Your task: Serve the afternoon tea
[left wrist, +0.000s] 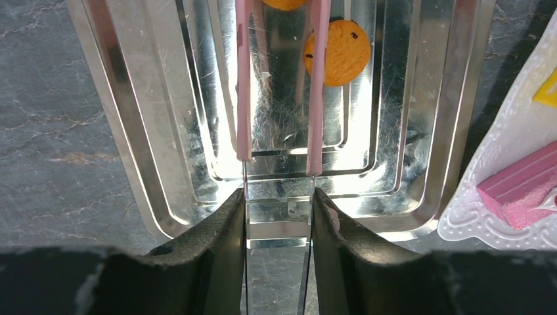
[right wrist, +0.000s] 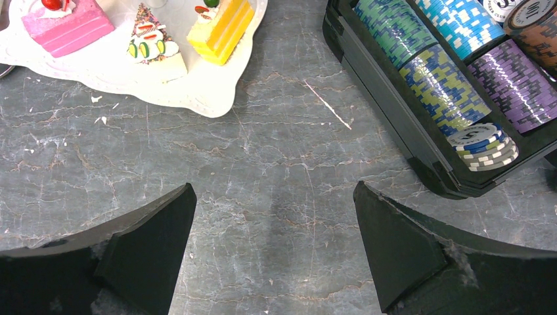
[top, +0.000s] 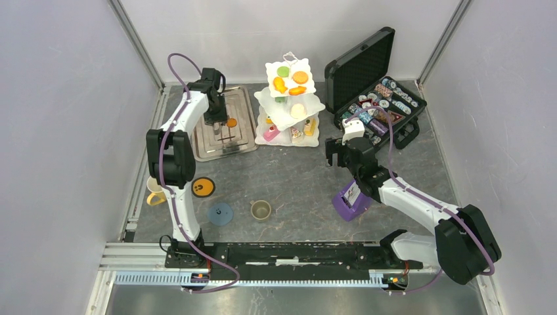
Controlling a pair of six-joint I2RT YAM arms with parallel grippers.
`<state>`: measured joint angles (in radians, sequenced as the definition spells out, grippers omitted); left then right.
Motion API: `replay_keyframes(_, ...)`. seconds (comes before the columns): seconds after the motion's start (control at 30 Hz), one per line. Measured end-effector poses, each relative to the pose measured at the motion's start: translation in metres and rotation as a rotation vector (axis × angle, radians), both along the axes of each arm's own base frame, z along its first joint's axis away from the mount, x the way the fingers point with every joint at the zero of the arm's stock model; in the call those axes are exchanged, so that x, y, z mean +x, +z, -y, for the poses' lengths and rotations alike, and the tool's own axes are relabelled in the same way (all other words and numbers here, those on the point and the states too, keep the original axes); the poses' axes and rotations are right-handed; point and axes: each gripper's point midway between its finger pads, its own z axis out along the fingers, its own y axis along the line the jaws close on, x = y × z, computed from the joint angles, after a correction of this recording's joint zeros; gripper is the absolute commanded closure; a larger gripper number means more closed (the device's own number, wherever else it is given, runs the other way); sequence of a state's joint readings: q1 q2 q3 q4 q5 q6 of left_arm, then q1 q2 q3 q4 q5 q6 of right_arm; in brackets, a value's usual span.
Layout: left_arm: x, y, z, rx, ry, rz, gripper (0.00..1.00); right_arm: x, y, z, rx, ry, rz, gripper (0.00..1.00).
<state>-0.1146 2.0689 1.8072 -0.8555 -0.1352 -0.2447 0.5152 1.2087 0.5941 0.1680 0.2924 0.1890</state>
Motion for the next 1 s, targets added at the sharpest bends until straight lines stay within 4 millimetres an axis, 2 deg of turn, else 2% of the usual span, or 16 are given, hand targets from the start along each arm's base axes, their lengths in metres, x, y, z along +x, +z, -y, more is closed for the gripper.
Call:
replay_keyframes(0.1,-0.001,0.004,-0.002,0.01,0.005,0.003,0.68,0.0,0.0,0.0,0.0,0.0,0.0,0.02)
replay_keyframes(0.2,-0.004,0.021,-0.003,0.011,0.007,0.034,0.7,0.0,0.0,0.0,0.0,0.0,0.0,0.02)
replay_keyframes(0.3,-0.008,0.055,-0.003,0.0,0.006,0.099,0.71,0.0,0.0,0.0,0.001,0.0,0.0,0.02)
replay_keyframes(0.43,-0.019,0.115,0.009,-0.077,-0.034,0.23,0.7,0.0,0.0,0.0,0.0,0.0,0.0,0.02)
replay_keyframes(0.53,-0.033,0.165,0.032,-0.161,-0.107,0.337,0.69,0.0,0.0,0.0,0.0,0.0,0.0,0.02)
replay_keyframes(0.67,-0.045,0.229,0.086,-0.266,-0.264,0.48,0.67,0.0,0.0,0.0,0.0,0.0,0.0,0.02)
replay_keyframes(0.73,-0.048,0.25,0.109,-0.305,-0.327,0.53,0.67,0.0,0.0,0.0,0.0,-0.001,0.0,0.02)
replay_keyframes(0.83,-0.054,0.269,0.141,-0.355,-0.413,0.566,0.67,0.0,0.001,0.001,-0.001,-0.004,0.003,0.02)
replay_keyframes(0.93,-0.05,0.271,0.155,-0.374,-0.446,0.568,0.67,0.0,0.003,0.001,0.001,-0.004,0.009,0.02)
replay_keyframes(1.0,-0.044,0.266,0.16,-0.377,-0.45,0.557,0.66,0.0,0.005,0.002,0.002,-0.006,0.014,0.02)
